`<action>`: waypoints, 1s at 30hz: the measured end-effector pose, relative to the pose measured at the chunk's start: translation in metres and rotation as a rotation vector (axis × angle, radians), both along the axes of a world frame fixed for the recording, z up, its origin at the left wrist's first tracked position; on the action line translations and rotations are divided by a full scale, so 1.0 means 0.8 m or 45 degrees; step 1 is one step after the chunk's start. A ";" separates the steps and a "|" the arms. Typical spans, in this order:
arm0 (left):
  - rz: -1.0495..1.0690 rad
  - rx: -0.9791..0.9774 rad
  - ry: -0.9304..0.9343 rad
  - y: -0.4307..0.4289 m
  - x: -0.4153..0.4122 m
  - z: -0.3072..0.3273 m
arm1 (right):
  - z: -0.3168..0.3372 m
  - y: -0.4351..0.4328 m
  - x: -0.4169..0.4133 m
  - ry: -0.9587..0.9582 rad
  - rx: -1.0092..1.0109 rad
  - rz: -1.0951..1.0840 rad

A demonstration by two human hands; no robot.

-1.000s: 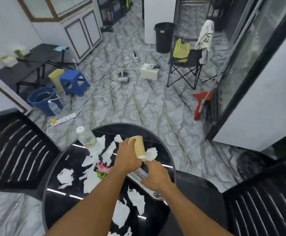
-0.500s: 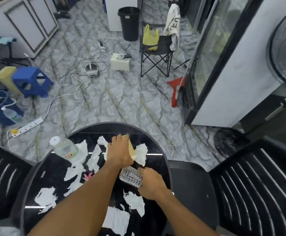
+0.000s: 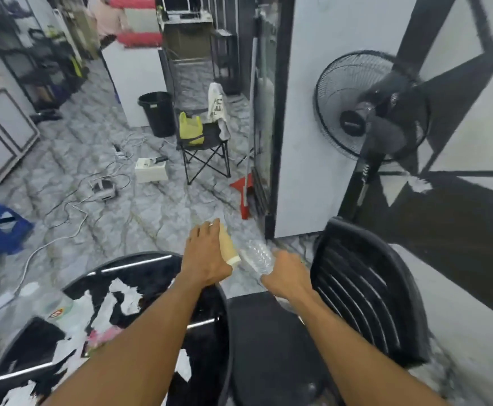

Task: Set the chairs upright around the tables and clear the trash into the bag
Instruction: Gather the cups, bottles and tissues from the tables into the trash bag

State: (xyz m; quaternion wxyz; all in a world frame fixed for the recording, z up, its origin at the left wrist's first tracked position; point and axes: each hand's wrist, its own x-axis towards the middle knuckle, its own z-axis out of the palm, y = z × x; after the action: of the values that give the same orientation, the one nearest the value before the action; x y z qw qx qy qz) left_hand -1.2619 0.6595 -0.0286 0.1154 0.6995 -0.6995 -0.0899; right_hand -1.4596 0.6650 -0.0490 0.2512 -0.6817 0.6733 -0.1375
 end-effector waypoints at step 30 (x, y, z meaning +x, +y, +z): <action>-1.803 0.197 0.027 0.202 -0.945 -0.021 | 0.006 0.410 -0.779 -0.060 -0.005 -1.935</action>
State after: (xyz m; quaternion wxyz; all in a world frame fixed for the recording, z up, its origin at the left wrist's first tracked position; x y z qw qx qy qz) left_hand -2.0181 0.8207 -0.0454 -0.0140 0.0825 -0.9763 -0.1994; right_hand -2.0828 0.9930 -0.0442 0.1003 -0.0279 0.9518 -0.2884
